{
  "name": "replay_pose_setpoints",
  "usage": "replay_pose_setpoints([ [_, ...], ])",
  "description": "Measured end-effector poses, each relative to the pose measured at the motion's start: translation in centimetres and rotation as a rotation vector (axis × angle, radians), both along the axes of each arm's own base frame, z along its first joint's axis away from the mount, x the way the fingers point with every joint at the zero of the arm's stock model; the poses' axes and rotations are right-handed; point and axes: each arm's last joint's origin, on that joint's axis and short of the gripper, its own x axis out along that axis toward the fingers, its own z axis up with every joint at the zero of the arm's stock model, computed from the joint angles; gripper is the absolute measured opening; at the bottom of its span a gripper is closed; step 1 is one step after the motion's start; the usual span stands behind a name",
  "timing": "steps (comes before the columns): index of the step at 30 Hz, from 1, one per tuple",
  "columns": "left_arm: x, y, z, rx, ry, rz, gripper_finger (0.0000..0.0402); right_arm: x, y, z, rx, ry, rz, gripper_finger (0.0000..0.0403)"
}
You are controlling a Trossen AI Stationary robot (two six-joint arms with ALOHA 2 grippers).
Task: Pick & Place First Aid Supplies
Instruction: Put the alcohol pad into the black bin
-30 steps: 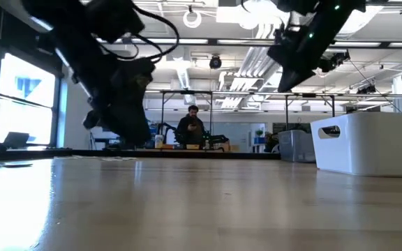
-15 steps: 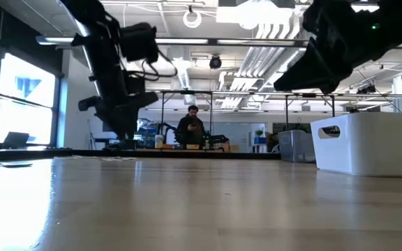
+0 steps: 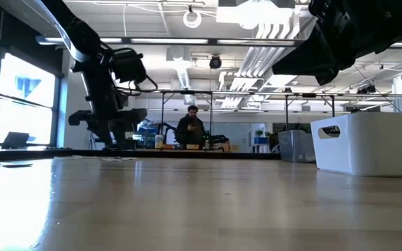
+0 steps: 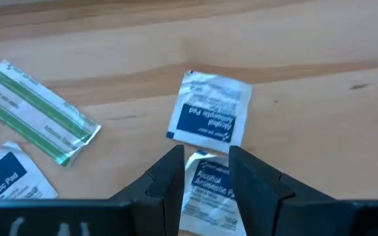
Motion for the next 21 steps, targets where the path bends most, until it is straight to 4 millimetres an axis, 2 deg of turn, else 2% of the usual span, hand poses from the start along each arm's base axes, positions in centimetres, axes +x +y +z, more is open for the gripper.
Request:
replay_pose_setpoints([
  [11, -1.3, -0.9, -2.9, -0.004, 0.011, -0.081, 0.0117, 0.0, 0.0, 0.0, 0.005, 0.0, 0.002, 0.0012],
  [21, -1.5, -1.3, -3.5, -0.005, -0.049, -0.062, 0.0117, 0.0, 0.0, 0.0, 0.005, 0.001, 0.003, 0.0012],
])
